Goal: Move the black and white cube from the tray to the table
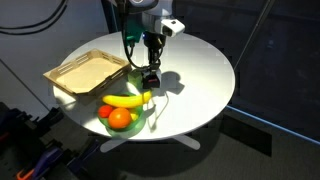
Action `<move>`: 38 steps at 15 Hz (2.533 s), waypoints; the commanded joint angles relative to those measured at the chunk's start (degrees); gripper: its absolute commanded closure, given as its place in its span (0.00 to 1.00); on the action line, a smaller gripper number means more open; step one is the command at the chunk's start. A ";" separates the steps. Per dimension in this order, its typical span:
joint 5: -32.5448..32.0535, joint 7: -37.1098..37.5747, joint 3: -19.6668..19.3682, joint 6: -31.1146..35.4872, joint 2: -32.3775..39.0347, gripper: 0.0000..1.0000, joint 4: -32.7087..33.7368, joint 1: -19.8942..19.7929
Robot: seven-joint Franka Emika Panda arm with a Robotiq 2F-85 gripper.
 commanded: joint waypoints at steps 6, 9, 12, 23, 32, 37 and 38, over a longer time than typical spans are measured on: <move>0.89 -1.67 0.83 -2.08 2.47 0.37 2.72 -0.18; 0.59 -2.75 1.64 -1.83 1.59 0.14 1.90 0.55; 0.27 -3.89 2.39 -1.83 0.66 0.00 1.31 1.38; -3.42 -9.18 3.81 -3.24 -4.71 0.00 -1.64 6.09; -7.76 -15.81 6.98 -9.27 -10.31 0.00 -4.87 9.10; -8.85 -16.78 8.34 -11.44 -13.19 0.00 -6.74 10.32; -8.68 -16.75 8.67 -12.02 -13.99 0.00 -7.27 10.43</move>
